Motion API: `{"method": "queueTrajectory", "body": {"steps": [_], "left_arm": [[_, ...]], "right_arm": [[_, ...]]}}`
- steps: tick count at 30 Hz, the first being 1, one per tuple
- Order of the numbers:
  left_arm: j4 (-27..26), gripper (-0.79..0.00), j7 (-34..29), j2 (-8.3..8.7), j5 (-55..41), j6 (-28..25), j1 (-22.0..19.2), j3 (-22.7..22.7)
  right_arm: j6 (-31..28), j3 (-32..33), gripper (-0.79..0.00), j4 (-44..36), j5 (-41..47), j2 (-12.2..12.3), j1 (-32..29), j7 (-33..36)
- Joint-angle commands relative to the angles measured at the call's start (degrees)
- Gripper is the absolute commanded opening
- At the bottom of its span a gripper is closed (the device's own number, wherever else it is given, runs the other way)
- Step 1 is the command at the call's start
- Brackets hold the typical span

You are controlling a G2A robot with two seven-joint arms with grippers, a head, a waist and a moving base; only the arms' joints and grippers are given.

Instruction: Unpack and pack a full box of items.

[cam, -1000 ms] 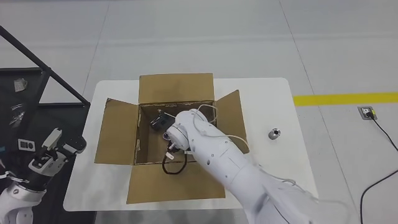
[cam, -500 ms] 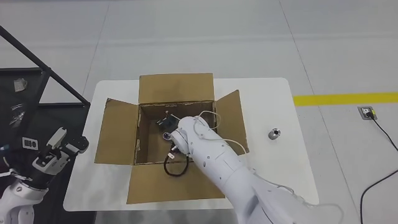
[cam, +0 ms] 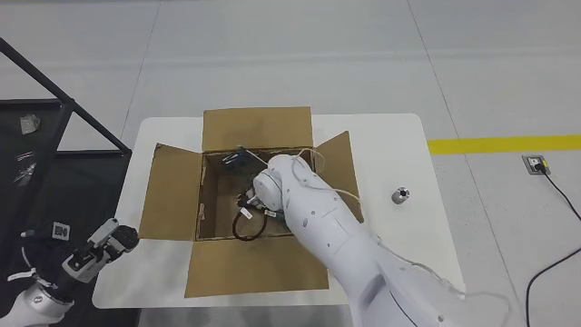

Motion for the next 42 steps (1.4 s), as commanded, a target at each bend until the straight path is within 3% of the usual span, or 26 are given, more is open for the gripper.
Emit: {"method": "queueTrajectory", "body": {"steps": [1, 6, 8, 12, 14, 15, 16, 17, 18, 26, 42], "left_arm": [[-0.31, 0.000, 0.15, -0.12, -0.50, 0.49, 0.69, 1.09], [-1.62, 0.000, 0.49, -0.26, 0.91, -0.07, 1.67, 3.24], [-1.94, 0.000, 1.62, -0.32, 1.11, -0.14, 1.81, 3.55], [-2.13, 0.000, 4.96, -0.41, 3.85, -0.27, 1.54, 4.43], [-2.14, -0.468, 8.26, -0.34, 9.49, -1.70, 1.15, 4.19], [-2.44, -0.536, 10.37, -0.41, 12.56, -2.78, 1.14, 4.68], [-2.57, -0.551, 11.77, -0.54, 13.49, -3.11, 1.25, 5.52], [-2.72, -0.643, 12.45, -0.63, 13.50, -3.14, 1.28, 6.14], [-2.81, -0.785, 12.86, -0.66, 13.74, -3.14, 1.23, 6.45], [-2.33, -0.785, 14.33, -0.63, 16.12, -4.28, 0.24, 7.50], [-0.97, -0.785, 13.87, -0.25, 17.12, -3.71, -2.77, 8.52]], "right_arm": [[-1.11, 0.41, 0.000, -0.23, 0.28, 0.24, 0.29, -0.17], [-2.43, 0.37, 0.000, -1.83, -0.57, 0.42, 0.66, 3.78], [0.99, -0.26, 0.000, -2.45, -2.19, 0.20, 1.25, 6.89], [0.99, -0.26, 0.000, -2.45, -2.19, 0.20, 1.25, 6.89], [0.99, -0.26, 0.000, -2.45, -2.19, 0.20, 1.25, 6.89], [1.18, -0.22, 0.000, -2.44, -2.17, 0.22, 1.06, 6.51], [1.57, -0.01, 0.000, -2.48, -2.01, 0.34, 0.49, 5.30], [1.46, 0.01, 0.000, -2.51, -2.23, 0.47, 0.13, 4.89], [1.34, 0.07, 0.000, -2.62, -2.37, 0.58, -0.19, 4.58], [1.07, -0.37, 0.000, -2.87, -5.31, 1.35, -2.63, 2.98], [-6.07, -0.65, 0.000, -2.37, -7.19, 1.65, -4.82, 10.34]]}}
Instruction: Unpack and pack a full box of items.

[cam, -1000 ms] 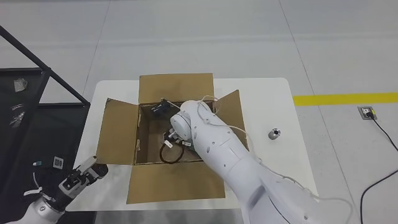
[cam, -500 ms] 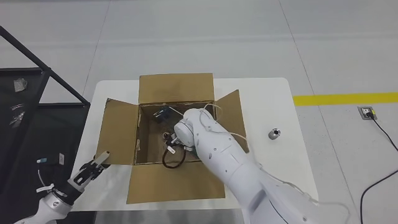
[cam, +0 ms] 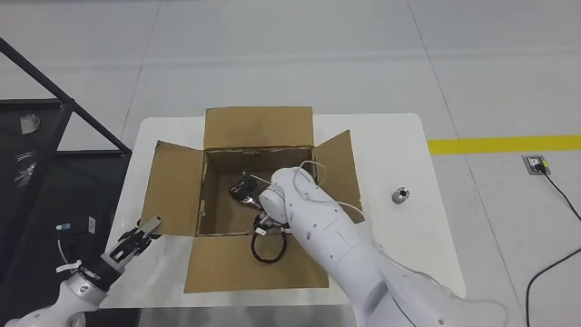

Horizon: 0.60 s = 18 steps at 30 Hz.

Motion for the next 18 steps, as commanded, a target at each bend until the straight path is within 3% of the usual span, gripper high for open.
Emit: {"method": "queueTrajectory", "body": {"steps": [1, 11, 18], "left_arm": [[0.25, -0.785, -0.14, 0.05, 0.15, 0.11, -0.29, 0.18], [1.20, -0.785, -0.14, 0.25, 0.26, 0.28, -1.09, 0.45], [1.27, -0.785, -0.45, 0.37, 0.20, 0.00, -1.03, 0.68]], "right_arm": [[-0.80, 0.09, 0.000, -0.23, 0.00, 0.03, -0.17, 0.38], [-2.40, -0.01, 0.000, -2.76, -1.37, 0.27, -1.59, 1.67], [5.38, 0.54, 0.000, -4.61, -3.60, 1.03, -2.36, -3.21]]}}
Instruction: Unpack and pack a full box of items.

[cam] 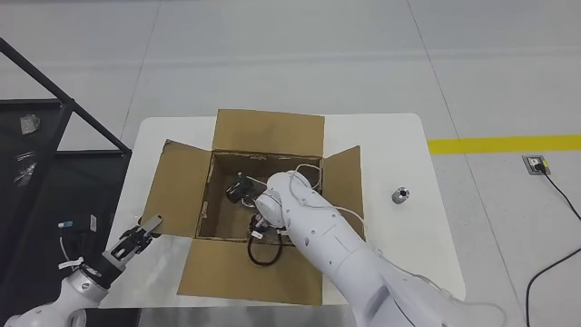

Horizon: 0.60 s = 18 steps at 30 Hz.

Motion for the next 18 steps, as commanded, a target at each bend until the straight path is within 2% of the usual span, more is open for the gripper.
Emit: {"method": "queueTrajectory", "body": {"steps": [1, 6, 12, 14, 18], "left_arm": [[-0.08, -0.785, -0.13, 0.03, -0.05, -0.14, 0.04, 0.09], [-0.64, -0.785, -0.32, 0.10, -0.39, -0.61, 0.54, 0.03], [-0.72, -0.785, -0.19, 0.17, -0.81, -1.04, 1.35, -0.19], [-0.69, -0.785, -0.22, 0.19, -0.89, -1.07, 1.42, -0.18], [-0.72, -0.785, -0.24, 0.24, -0.94, -1.03, 1.48, -0.09]], "right_arm": [[2.33, -0.10, 0.000, -0.56, -1.06, 0.15, -0.46, -0.95], [6.32, -0.79, 0.000, -1.43, -4.02, 0.19, -1.73, -2.52], [7.46, -0.52, 0.000, -0.51, -5.18, 0.25, -2.27, -4.59], [7.67, -0.36, -0.151, -0.22, -5.34, 0.22, -2.38, -5.18], [8.35, -0.07, -0.219, 0.51, -5.68, 0.15, -2.58, -6.15]]}}
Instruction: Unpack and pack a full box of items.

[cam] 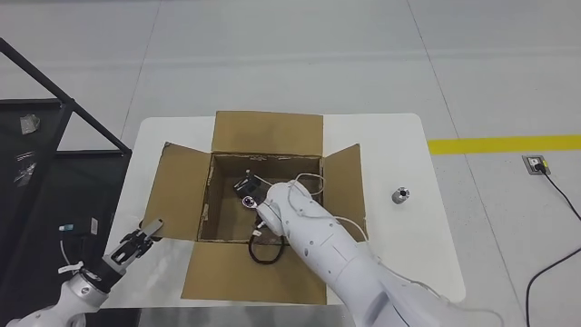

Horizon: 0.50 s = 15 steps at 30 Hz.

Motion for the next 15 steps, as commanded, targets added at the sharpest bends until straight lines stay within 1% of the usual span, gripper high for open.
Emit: {"method": "queueTrajectory", "body": {"steps": [1, 2, 4, 6, 9, 11, 15], "left_arm": [[-0.06, -0.785, -0.07, 0.03, 0.04, -0.04, 0.03, 0.06], [-0.13, -0.785, -0.14, 0.05, 0.10, -0.07, 0.05, 0.09], [-0.30, -0.785, -0.37, 0.08, 0.02, -0.24, 0.10, 0.19], [-0.42, -0.785, -0.58, 0.11, 0.04, -0.38, 0.15, 0.29], [-0.54, -0.785, -0.80, 0.16, 0.00, -0.57, 0.22, 0.41], [-0.62, -0.785, -0.84, 0.19, 0.05, -0.74, 0.26, 0.44], [-0.64, -0.785, -0.94, 0.25, -0.02, -0.93, 0.34, 0.45]], "right_arm": [[0.15, 0.20, -0.249, 0.25, 0.02, -0.06, -0.11, -0.37], [0.06, 0.28, -0.259, 0.37, -0.01, -0.08, -0.13, -0.56], [-0.03, 0.56, -0.317, 0.63, 0.16, -0.10, -0.21, -1.02], [-0.29, 0.70, -0.317, 0.90, 0.08, -0.13, -0.23, -1.28], [-0.51, 0.95, -0.394, 1.08, 0.10, -0.21, -0.27, -1.50], [-0.85, 0.99, -0.409, 1.16, -0.08, -0.30, -0.28, -1.31], [-1.14, 1.07, -0.416, 1.59, -0.44, -0.47, -0.17, -0.65]]}}
